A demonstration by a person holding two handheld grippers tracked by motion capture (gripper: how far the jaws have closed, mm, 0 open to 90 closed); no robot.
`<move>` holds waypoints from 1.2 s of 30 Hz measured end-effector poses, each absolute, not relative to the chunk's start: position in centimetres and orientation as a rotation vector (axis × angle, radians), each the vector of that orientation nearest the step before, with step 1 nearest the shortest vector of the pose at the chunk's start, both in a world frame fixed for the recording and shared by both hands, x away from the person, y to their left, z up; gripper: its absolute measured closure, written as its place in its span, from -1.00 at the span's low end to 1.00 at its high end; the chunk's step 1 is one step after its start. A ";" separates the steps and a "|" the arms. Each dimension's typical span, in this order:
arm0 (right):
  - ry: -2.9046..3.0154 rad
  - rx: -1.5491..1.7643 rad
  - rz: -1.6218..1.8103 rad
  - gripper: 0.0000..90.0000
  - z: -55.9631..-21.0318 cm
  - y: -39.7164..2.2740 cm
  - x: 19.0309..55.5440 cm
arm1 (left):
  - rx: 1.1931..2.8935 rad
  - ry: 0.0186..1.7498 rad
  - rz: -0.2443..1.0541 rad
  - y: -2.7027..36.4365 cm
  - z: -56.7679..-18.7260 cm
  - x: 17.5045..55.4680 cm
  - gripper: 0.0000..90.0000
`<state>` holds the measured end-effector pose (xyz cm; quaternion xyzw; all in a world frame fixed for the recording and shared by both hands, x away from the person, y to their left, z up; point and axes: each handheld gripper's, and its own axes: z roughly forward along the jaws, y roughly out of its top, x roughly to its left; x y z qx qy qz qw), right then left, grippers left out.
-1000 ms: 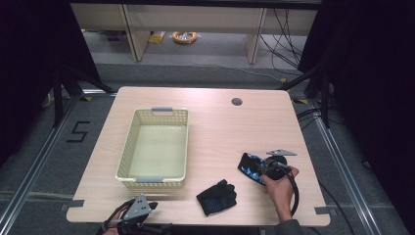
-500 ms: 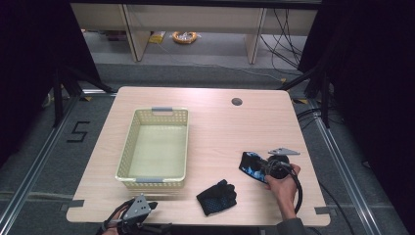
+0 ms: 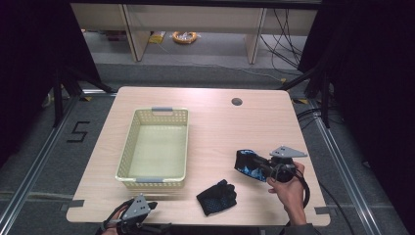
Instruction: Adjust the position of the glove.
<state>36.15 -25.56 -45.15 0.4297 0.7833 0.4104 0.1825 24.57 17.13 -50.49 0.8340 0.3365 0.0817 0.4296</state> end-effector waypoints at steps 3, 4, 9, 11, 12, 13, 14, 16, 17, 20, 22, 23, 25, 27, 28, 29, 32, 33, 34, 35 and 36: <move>2.244 1.176 1.198 0.74 -45.0 -25.1 35.6 | 2.092 0.834 0.207 17.2 -50.5 24.6 -0.63; 2.251 1.171 1.197 0.74 -44.8 -25.0 35.3 | 2.095 0.832 0.208 17.2 -50.5 24.6 -0.63; 2.305 1.142 1.229 0.74 -44.2 -24.1 34.5 | 2.094 0.833 0.207 17.2 -50.5 24.6 -0.63; 2.335 1.093 1.245 0.74 -44.0 -23.6 34.3 | 2.092 0.833 0.207 17.2 -50.5 24.6 -0.63; 2.352 1.064 1.270 0.74 -44.0 -23.4 34.3 | 2.090 0.835 0.208 17.2 -50.5 24.6 -0.63; 2.377 1.079 1.288 0.74 -43.9 -23.0 33.9 | 2.090 0.835 0.208 17.2 -50.5 24.6 -0.63; 2.391 1.041 1.290 0.74 -43.9 -22.8 33.9 | 2.091 0.835 0.208 17.2 -50.5 24.6 -0.63; 2.430 1.011 1.306 0.74 -43.9 -22.2 33.5 | 2.103 0.828 0.210 17.3 -50.5 24.6 -0.63; 2.456 0.941 1.312 0.74 -44.0 -22.0 33.6 | 2.111 0.824 0.210 17.3 -50.5 24.7 -0.63; 2.499 0.911 1.311 0.73 -44.2 -21.3 33.2 | 2.106 0.847 0.199 17.3 -50.5 24.7 -0.63; 2.530 0.898 1.316 0.73 -44.4 -21.0 33.1 | 2.123 0.834 0.199 17.4 -50.4 24.7 -0.63; 2.539 0.893 1.321 0.73 -44.4 -20.8 33.0 | 2.105 0.836 0.192 17.3 -50.5 24.7 -0.63; 2.558 0.852 1.321 0.73 -44.6 -20.5 32.9 | 2.107 0.832 0.203 17.3 -50.5 24.7 -0.63; 2.580 0.826 1.312 0.73 -44.7 -20.1 32.7 | 2.079 0.848 0.197 17.0 -50.6 24.7 -0.63; 2.587 0.813 1.316 0.73 -44.7 -19.9 32.6 | 2.073 0.851 0.202 17.0 -50.7 24.7 -0.63; 2.615 0.804 1.312 0.73 -44.8 -19.7 32.6 | 2.090 0.839 0.200 17.0 -50.6 24.8 -0.63; 2.652 0.752 1.290 0.73 -45.0 -19.2 32.4 | 2.111 0.837 0.199 16.9 -50.6 24.8 -0.63; 2.661 0.734 1.286 0.73 -45.1 -19.0 32.5 | 2.077 0.846 0.193 16.6 -50.6 24.8 -0.63; 2.685 0.719 1.281 0.73 -45.2 -18.8 32.6 | 2.088 0.837 0.189 16.6 -50.6 24.9 -0.63; 2.703 0.697 1.275 0.73 -45.4 -18.6 32.7 | 2.065 0.866 0.165 16.3 -50.6 24.8 -0.63; 2.708 0.702 1.265 0.73 -45.5 -18.5 32.8 | 2.101 0.844 0.191 16.4 -50.6 25.0 -0.62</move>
